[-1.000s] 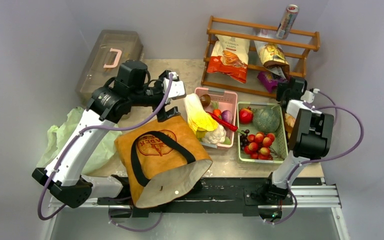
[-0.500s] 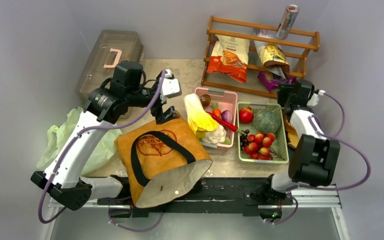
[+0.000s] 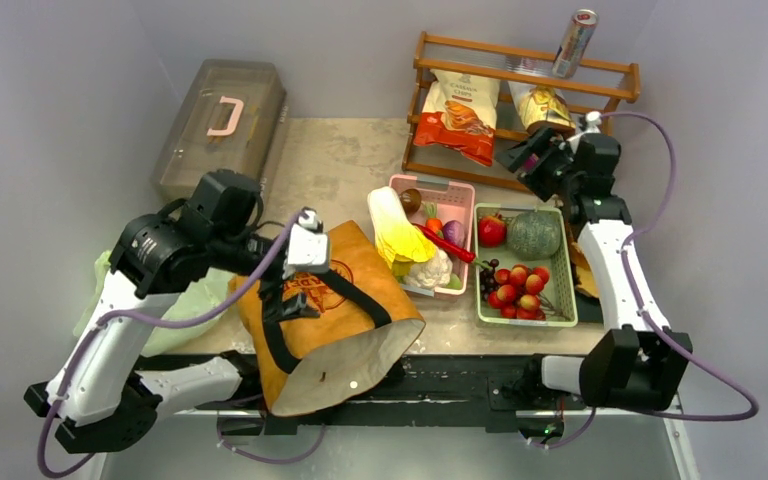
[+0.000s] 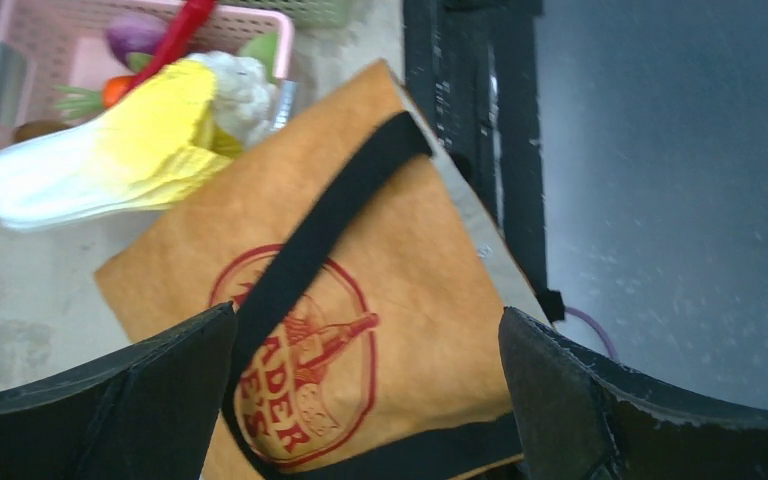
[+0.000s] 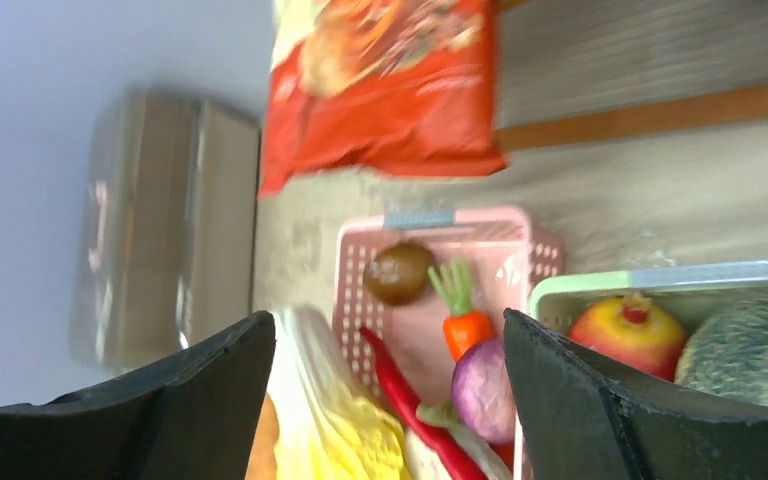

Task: Untie the knot of the grocery bags and take out the mixed food
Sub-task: Place the fake candies on the shelf, then pick up the fake candies from the takeout bag.

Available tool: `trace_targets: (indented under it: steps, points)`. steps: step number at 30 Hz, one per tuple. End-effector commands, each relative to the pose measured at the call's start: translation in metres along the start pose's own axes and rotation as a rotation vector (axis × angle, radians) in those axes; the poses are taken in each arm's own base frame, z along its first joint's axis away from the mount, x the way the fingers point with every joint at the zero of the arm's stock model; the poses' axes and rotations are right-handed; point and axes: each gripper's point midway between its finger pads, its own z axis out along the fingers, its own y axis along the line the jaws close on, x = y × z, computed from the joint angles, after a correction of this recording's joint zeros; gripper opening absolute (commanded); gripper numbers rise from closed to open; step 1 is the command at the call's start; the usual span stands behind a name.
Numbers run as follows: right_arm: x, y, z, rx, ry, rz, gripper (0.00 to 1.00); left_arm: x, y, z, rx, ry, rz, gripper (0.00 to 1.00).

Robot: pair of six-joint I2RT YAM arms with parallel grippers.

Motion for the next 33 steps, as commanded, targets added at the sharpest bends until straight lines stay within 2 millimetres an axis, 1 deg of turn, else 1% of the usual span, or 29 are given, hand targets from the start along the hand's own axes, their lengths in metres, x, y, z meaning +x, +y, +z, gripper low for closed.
trace_targets:
  steps: [1,4,7,8,10,11,12,13,16,18,19,21,22,23,25,26,27,29,31,33]
  points:
    - [0.030,0.041,-0.024,-0.118,0.068,-0.401,0.85,0.035,-0.045,-0.006,0.145,0.174,0.046,1.00]
    - [0.043,0.044,-0.028,-0.124,0.110,-0.438,0.90,0.046,-0.067,0.002,0.180,0.240,0.089,1.00]
    - [0.046,0.046,-0.035,-0.133,0.120,-0.523,0.96,0.055,-0.065,0.013,0.104,0.298,0.132,1.00]
    - [0.046,0.048,-0.040,-0.148,0.110,-0.563,0.98,0.058,-0.057,0.018,0.057,0.312,0.130,1.00]
    - [0.045,0.056,-0.049,-0.191,0.079,-0.635,0.99,0.071,-0.039,0.029,-0.031,0.377,0.185,1.00]
    - [0.045,0.059,-0.053,-0.210,0.066,-0.668,0.99,0.075,-0.031,0.035,-0.080,0.396,0.232,1.00]
    - [0.047,0.062,-0.056,-0.217,0.067,-0.696,0.99,0.074,-0.027,0.041,-0.105,0.393,0.263,1.00]
    - [0.047,0.064,-0.058,-0.207,0.077,-0.721,0.99,0.069,-0.026,0.047,-0.121,0.380,0.274,1.00]
    - [0.048,0.060,-0.062,-0.159,0.108,-0.763,0.99,0.059,-0.030,0.059,-0.129,0.347,0.239,1.00]
    - [0.044,0.067,-0.072,-0.186,0.065,-0.823,0.99,0.056,-0.034,0.063,-0.118,0.327,0.230,1.00]
    - [0.043,0.072,-0.080,-0.218,0.032,-0.862,0.99,0.057,-0.035,0.065,-0.116,0.326,0.229,1.00]
    - [0.052,0.078,-0.098,-0.315,-0.002,-0.966,0.99,0.069,-0.037,0.070,-0.103,0.363,0.226,1.00]
    - [0.061,0.075,-0.104,-0.346,0.000,-1.013,0.99,0.073,-0.039,0.071,-0.097,0.369,0.217,1.00]
    - [0.068,0.069,-0.110,-0.355,0.010,-1.050,0.99,0.069,-0.042,0.070,-0.085,0.347,0.200,1.00]
    - [0.085,0.043,-0.112,-0.320,0.084,-1.119,0.99,0.031,-0.064,0.057,0.011,0.178,0.171,1.00]
    - [0.092,0.030,-0.112,-0.294,0.126,-1.125,0.99,0.016,-0.071,0.052,0.038,0.106,0.158,1.00]
    - [0.098,0.021,-0.112,-0.286,0.154,-1.143,0.99,0.015,-0.075,0.050,0.058,0.103,0.157,1.00]
    - [0.109,0.017,-0.116,-0.321,0.166,-1.153,0.99,0.030,-0.076,0.054,0.083,0.173,0.180,1.00]
    - [0.118,0.019,-0.120,-0.377,0.151,-1.170,0.99,0.045,-0.072,0.065,0.072,0.249,0.165,1.00]
    - [0.124,0.014,-0.121,-0.392,0.160,-1.194,0.99,0.063,-0.071,0.071,0.077,0.354,0.139,1.00]
